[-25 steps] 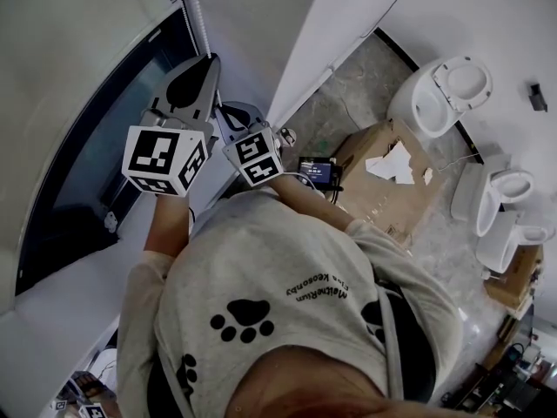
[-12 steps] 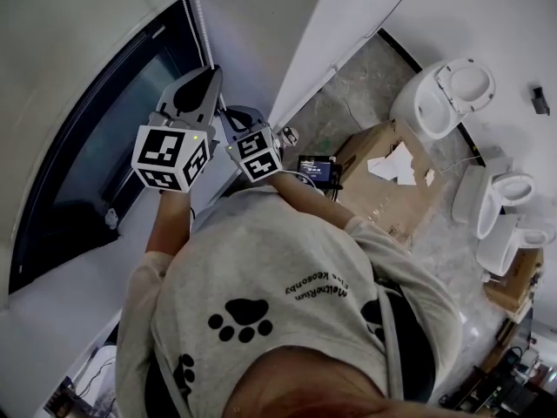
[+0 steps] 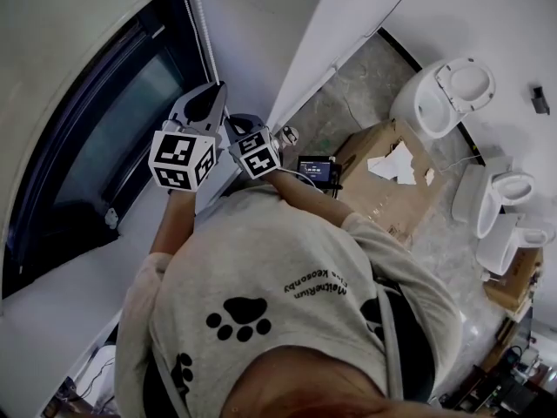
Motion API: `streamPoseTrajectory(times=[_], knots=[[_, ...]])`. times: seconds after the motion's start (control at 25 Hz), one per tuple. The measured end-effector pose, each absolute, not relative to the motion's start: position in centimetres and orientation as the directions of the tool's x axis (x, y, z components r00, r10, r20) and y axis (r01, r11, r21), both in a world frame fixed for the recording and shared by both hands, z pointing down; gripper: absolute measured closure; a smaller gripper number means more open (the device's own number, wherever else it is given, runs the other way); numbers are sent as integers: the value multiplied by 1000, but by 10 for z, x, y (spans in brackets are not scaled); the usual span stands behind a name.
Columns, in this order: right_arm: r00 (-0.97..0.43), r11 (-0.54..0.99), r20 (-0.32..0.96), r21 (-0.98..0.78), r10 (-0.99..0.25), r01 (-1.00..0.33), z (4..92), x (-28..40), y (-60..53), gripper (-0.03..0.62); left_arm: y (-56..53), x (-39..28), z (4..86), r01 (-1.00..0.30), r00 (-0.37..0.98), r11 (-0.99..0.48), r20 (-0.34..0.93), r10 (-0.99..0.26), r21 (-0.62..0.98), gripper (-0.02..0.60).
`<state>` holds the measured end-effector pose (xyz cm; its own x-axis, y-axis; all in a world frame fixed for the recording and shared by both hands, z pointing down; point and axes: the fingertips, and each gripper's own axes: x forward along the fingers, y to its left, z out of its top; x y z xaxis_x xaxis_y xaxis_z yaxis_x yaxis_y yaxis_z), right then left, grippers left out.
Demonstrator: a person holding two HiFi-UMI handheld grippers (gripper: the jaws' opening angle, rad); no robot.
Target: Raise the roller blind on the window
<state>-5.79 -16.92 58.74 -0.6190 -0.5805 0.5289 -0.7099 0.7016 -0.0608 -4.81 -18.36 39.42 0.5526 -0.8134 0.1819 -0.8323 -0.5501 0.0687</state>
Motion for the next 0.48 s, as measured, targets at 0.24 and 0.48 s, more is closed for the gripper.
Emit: streamPoseTrajectory(times=[0.24, 0.48], knots=[[-613, 708, 574, -81, -542, -702, 609, -54, -163, 583, -181, -49, 418, -837, 544, -544, 215, -811, 62, 574], [-623, 724, 580, -81, -525, -685, 616, -55, -161, 579, -184, -55, 427, -842, 537, -534, 217, -815, 75, 574]])
